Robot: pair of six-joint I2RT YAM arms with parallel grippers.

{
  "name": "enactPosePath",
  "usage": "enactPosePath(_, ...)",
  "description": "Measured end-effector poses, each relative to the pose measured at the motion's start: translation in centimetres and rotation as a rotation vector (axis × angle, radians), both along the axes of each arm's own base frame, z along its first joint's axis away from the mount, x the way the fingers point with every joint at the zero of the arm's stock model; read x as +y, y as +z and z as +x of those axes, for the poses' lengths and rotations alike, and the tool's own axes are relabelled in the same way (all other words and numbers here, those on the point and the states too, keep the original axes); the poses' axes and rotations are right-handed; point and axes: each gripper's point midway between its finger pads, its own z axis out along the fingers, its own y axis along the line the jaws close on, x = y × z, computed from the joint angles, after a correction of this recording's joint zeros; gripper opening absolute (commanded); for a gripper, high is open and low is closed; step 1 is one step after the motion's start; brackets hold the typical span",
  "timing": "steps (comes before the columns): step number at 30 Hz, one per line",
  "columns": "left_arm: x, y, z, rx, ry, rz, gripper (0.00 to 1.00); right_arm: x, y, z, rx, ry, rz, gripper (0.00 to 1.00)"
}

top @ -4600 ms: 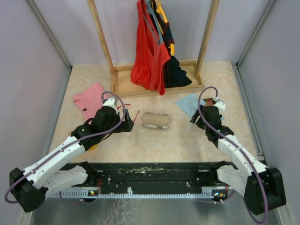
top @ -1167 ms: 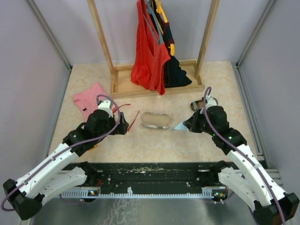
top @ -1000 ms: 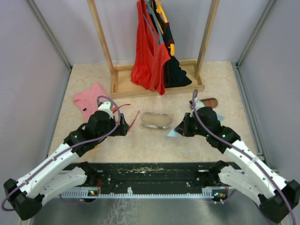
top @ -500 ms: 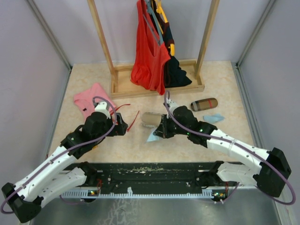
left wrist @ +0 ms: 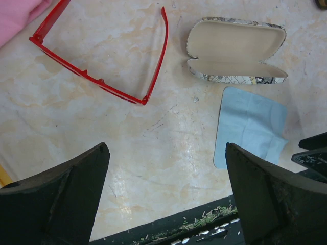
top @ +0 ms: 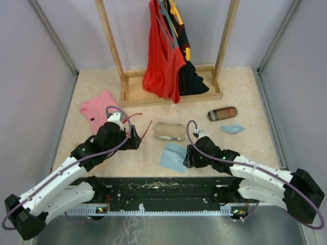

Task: Organize the sunglasses
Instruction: Place the glasses cleaning cloth at the center of the board.

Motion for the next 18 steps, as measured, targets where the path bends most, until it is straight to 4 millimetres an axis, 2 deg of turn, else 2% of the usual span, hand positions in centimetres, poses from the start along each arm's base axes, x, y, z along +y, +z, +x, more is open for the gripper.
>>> enactPosePath(3,-0.4,-0.2,0.0,0.009,-0.020,-0.001,0.96,-0.7,1.5,1.1,-0.069,-0.052,-0.001,0.53)
enactPosePath(7,-1.5,-0.5,-0.1,0.022,-0.063,-0.021,0.87,-1.7,2.9,2.3,-0.135,-0.119,-0.017,0.42)
enactPosePath(10,-2.6,-1.5,-0.2,0.048,-0.111,-0.034,0.78,-2.3,2.6,2.8,-0.146,-0.153,-0.048,0.36)
enactPosePath(13,-3.9,-2.9,-0.7,0.069,-0.164,-0.043,0.73,-2.6,1.7,3.0,-0.134,-0.167,-0.088,0.34)
enactPosePath(16,-5.9,-4.1,-1.8,0.066,-0.242,-0.045,0.71,-2.6,1.1,3.5,-0.125,-0.179,-0.098,0.33)
enactPosePath(18,-7.6,-4.7,-2.9,0.063,-0.304,-0.044,0.67,-2.0,1.4,4.1,-0.138,-0.188,-0.060,0.30)
